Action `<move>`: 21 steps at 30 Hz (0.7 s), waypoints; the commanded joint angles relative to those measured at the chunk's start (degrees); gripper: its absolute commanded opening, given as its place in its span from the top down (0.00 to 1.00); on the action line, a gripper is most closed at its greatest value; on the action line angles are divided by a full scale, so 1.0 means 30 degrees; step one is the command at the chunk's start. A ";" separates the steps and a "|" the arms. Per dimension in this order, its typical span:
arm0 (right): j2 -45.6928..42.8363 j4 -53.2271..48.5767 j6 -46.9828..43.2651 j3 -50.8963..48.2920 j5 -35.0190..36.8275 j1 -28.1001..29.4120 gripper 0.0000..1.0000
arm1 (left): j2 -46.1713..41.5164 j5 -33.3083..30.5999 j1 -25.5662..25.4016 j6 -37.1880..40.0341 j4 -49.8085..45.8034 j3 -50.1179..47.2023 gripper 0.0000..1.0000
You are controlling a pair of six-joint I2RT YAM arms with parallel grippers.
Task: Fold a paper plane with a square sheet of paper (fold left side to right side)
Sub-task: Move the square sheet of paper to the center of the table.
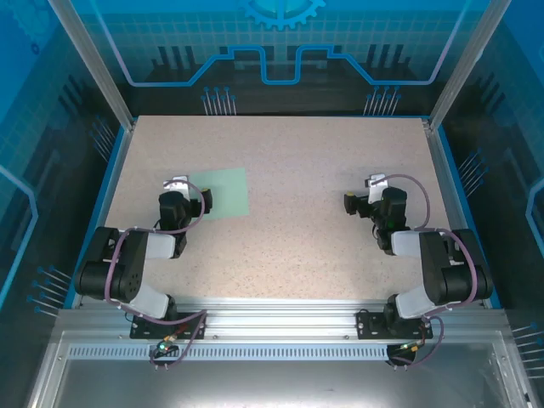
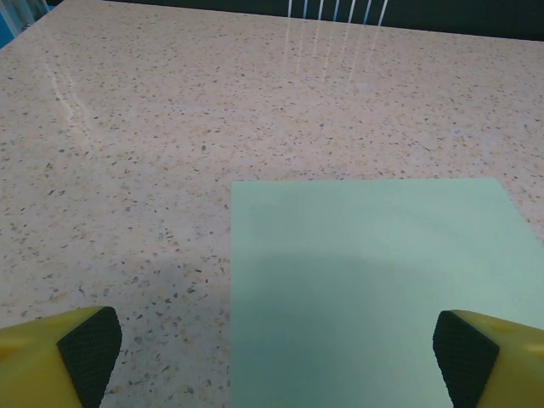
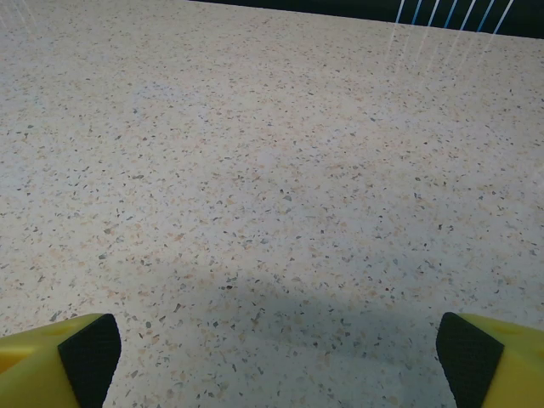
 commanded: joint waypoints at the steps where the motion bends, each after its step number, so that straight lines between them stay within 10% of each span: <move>1: 0.0119 0.0502 -0.0251 0.0440 0.0204 0.0126 0.00 | -0.0060 0.0654 0.0161 0.0518 0.0042 0.0419 0.01; 21: 0.0090 0.0529 -0.0066 0.0397 -0.0387 -0.0173 0.01 | -0.1453 0.0639 0.0287 0.0304 -0.3357 0.1755 0.01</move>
